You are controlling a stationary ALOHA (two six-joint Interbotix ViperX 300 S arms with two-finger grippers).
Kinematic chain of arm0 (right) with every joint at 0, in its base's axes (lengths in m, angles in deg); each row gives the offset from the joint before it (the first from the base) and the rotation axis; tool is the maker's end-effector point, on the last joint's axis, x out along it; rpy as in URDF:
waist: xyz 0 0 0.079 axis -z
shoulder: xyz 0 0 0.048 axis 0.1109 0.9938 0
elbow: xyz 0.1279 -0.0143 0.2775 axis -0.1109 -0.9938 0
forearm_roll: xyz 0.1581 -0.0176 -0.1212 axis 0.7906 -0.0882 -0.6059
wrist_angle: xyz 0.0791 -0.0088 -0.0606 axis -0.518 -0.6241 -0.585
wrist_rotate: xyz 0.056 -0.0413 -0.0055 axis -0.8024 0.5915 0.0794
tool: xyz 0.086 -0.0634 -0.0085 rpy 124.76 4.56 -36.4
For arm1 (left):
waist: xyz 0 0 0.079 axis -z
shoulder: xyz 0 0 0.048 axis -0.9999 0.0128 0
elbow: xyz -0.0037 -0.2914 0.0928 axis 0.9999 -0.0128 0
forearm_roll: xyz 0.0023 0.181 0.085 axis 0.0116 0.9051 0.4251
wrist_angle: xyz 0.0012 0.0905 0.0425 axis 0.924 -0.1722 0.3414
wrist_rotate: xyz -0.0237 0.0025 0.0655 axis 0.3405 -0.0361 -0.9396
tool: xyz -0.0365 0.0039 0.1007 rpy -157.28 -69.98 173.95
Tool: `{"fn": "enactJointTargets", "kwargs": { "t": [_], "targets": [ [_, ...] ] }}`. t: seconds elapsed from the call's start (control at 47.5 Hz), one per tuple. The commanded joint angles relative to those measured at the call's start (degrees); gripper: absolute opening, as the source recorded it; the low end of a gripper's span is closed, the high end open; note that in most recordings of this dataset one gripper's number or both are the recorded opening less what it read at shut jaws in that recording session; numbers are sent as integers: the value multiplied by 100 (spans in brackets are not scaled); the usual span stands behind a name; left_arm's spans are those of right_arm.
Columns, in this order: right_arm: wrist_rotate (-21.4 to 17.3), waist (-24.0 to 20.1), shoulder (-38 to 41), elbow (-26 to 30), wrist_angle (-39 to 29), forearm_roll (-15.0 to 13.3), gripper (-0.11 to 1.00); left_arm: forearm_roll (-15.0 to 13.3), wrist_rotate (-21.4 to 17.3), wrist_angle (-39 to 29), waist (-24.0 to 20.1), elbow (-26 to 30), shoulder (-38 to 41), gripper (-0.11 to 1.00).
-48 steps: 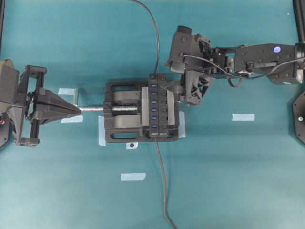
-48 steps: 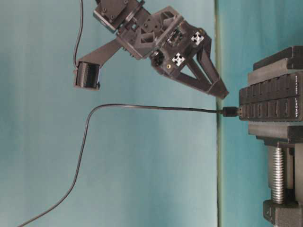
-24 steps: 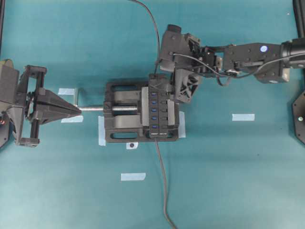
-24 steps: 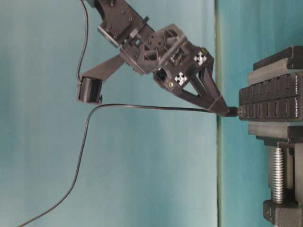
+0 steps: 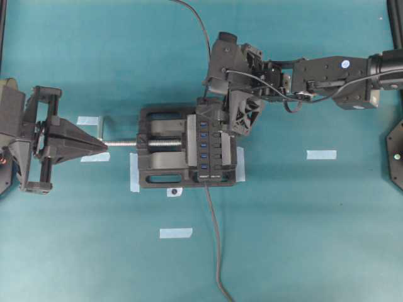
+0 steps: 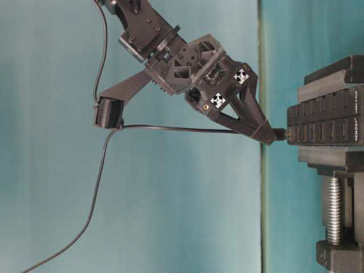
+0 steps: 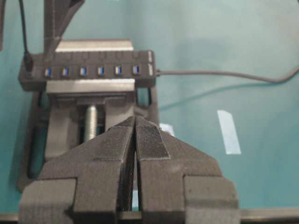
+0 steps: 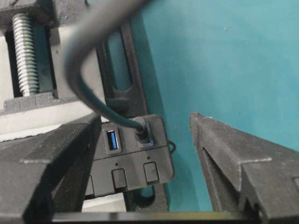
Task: Insert the USB into the center port of the fixed hub
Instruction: 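Close the right gripper on the USB plug near the hub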
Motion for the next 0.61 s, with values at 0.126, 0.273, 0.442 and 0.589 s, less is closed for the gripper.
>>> {"fn": "enactJointTargets", "kwargs": {
  "t": [0.126, 0.273, 0.442, 0.589],
  "targets": [
    [-9, 26, -53, 123, 18, -9, 77, 0, 9, 53, 0, 141, -9, 0],
    [0, 18, -35, 105, 44, 0, 71, 9, 9, 62, 9, 149, -9, 0],
    [0, 0, -35, 105, 44, -9, 55, 9, 9, 62, 0, 149, -9, 0],
    [-9, -9, -35, 97, 44, -9, 41, 9, 9, 53, 9, 149, -9, 0]
  ]
}}
